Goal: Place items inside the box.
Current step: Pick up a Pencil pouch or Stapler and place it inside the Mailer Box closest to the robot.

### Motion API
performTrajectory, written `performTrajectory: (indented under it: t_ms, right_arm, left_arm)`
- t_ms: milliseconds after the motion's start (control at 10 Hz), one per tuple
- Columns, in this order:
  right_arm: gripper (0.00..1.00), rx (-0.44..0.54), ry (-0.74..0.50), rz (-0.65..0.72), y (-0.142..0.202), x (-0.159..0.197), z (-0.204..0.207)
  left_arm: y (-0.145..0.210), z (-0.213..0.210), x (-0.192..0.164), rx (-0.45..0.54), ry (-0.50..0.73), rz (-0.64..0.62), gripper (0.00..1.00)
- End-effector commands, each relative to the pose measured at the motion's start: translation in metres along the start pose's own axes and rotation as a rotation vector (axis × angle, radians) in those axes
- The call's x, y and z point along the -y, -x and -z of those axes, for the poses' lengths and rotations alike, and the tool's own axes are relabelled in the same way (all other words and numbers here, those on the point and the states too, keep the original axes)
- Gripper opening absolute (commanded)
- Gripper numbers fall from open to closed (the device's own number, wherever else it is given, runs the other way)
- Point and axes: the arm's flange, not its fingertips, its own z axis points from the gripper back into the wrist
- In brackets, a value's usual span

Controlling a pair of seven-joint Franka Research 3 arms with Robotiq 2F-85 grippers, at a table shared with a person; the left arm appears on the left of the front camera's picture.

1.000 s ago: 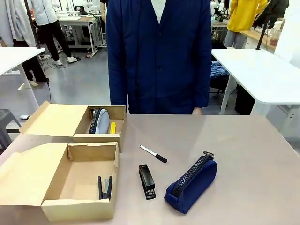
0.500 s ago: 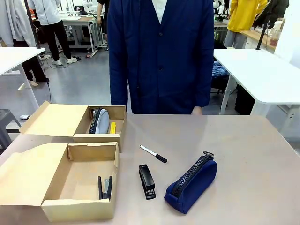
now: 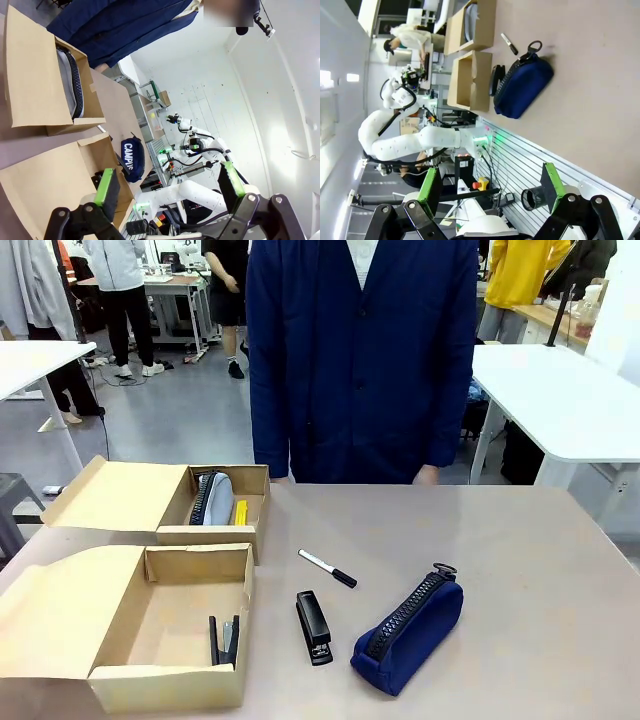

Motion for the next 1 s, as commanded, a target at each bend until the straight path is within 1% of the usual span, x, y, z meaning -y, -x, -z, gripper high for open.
performTrajectory:
  t_ms: [0, 500, 600, 700, 800, 900]
  right_arm:
    - [1.00, 0.003, -0.007, -0.001, -0.001, -0.004, 0.000]
    - [1.00, -0.003, 0.000, 0.001, 0.000, 0.000, 0.001]
    - [1.00, -0.179, 0.098, -0.317, -0.034, -0.027, 0.040]
    - [1.00, -0.351, 0.173, -0.649, -0.062, -0.058, 0.089]
    - [1.00, -0.475, 0.235, -0.849, -0.074, -0.077, 0.127]
    - [1.00, -0.551, 0.232, -1.081, -0.073, -0.088, 0.158]
  left_arm:
    - [0.002, 0.001, 0.002, -0.004, 0.013, 0.022, 1.00]
    - [0.002, 0.001, 0.002, -0.004, 0.013, 0.022, 1.00]
    - [0.002, 0.001, 0.002, -0.004, 0.013, 0.022, 1.00]
    - [0.002, 0.001, 0.002, -0.004, 0.013, 0.022, 1.00]
    - [0.002, 0.001, 0.002, -0.004, 0.013, 0.022, 1.00]
    - [0.002, 0.001, 0.002, -0.004, 0.013, 0.022, 1.00]
